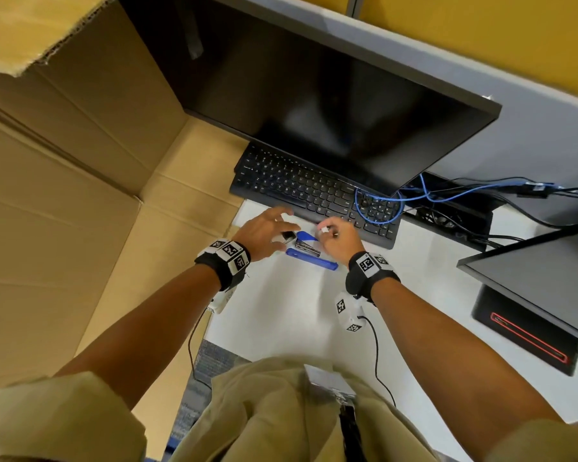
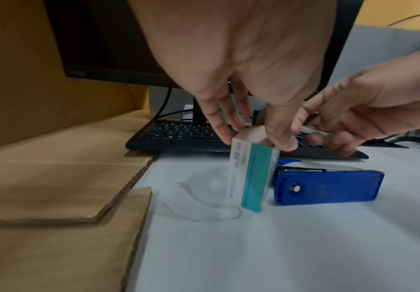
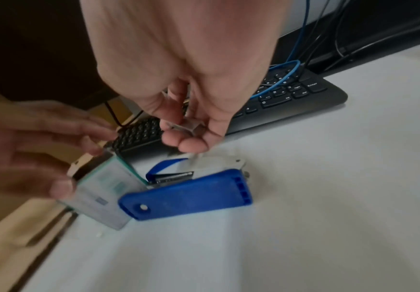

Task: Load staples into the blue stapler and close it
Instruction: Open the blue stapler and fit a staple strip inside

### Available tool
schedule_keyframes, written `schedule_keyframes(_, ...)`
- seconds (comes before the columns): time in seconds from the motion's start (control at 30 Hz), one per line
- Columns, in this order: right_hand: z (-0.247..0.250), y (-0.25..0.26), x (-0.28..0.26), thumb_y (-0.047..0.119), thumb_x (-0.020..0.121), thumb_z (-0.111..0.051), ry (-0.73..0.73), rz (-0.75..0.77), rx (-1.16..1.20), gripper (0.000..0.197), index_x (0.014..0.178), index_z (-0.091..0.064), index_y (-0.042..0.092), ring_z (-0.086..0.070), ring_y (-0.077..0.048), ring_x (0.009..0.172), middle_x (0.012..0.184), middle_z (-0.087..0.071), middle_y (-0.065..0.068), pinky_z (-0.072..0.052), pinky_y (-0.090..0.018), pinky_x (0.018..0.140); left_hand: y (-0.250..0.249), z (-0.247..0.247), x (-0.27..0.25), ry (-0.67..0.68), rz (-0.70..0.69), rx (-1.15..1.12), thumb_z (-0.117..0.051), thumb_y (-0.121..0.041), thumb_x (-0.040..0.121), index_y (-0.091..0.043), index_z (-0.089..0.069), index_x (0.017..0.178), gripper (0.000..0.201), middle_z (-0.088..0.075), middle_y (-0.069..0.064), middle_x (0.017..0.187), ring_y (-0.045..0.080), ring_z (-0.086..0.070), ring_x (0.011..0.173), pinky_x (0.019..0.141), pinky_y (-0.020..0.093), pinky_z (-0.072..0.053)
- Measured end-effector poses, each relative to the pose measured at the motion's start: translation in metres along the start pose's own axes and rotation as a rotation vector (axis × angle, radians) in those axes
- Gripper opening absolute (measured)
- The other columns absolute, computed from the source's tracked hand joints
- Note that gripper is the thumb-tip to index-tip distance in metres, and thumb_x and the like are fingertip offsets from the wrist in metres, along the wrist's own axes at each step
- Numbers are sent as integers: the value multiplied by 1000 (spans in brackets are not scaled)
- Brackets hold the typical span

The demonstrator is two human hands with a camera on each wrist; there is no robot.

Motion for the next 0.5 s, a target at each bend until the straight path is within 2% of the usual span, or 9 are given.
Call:
schedule_keyframes(0.07, -8, -4, -2, 4, 89, -56, 43, -4, -113, 15, 90, -65, 15, -61, -24, 79, 91, -68, -11, -48, -29, 66, -1, 1, 1, 5, -16, 9, -71, -21, 82, -18, -70, 113, 32, -49, 3, 138, 24, -63, 102, 89, 38, -54)
schedule_keyframes(0.13, -16, -10, -4, 13, 88, -57, 86, -38, -194, 8, 94, -62, 13, -62, -26, 78, 88, -67, -10, -50, -32, 71, 6, 1, 0, -22, 22, 17, -70, -27, 83, -16, -71, 111, 30, -54, 3, 134, 25, -64, 98, 86, 33, -52)
schedule_keyframes(0.2, -26, -14, -7, 28, 86, -61, 142, -51, -336, 21, 103, -56, 16, -62, -28, 79, 86, -61, -4, -50, -33, 71, 15, -1, -3, -56, 83, 26, -68, -36, 83, -16, -71, 111, 35, -56, 2, 131, 26, -65, 95, 82, 32, -51)
schedule_keyframes(0.3, -34, -7, -9, 47, 80, -69, 179, 10, -579, 52, 118, -48, 17, -65, -29, 89, 102, -62, -3, -47, -32, 69, 22, -4, -8, -125, 159, -1, -67, -42, 82, -15, -71, 110, 40, -60, 5, 122, 28, -65, 91, 78, 35, -54)
schedule_keyframes(0.37, -35, 0, -8, 46, 79, -71, 153, 43, -617, 59, 122, -45, 16, -65, -32, 92, 109, -65, -8, -46, -32, 68, 24, -4, -10, -188, 196, -27, -66, -41, 83, -12, -69, 110, 40, -62, 7, 115, 29, -64, 88, 75, 34, -54)
schedule_keyframes(0.43, -33, 0, -6, 45, 78, -73, 132, 15, -602, 64, 126, -42, 16, -65, -33, 93, 108, -64, -11, -46, -33, 69, 24, -4, -11, -236, 243, -58, -66, -41, 83, -10, -66, 110, 41, -62, 9, 112, 28, -64, 87, 72, 32, -52)
schedule_keyframes(0.5, -32, -4, -5, 52, 77, -72, 136, -29, -623, 64, 123, -48, 15, -64, -32, 92, 106, -65, -10, -51, -35, 72, 24, -3, -11, -268, 278, -76, -66, -42, 83, -8, -65, 109, 42, -62, 9, 112, 28, -64, 87, 69, 30, -49)
Point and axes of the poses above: each hand's wrist, its own x-axis towards the middle knuckle, its own z-axis out of the back of the hand, y = z × x, the point moved 10 cm from there along x, towards the middle knuckle
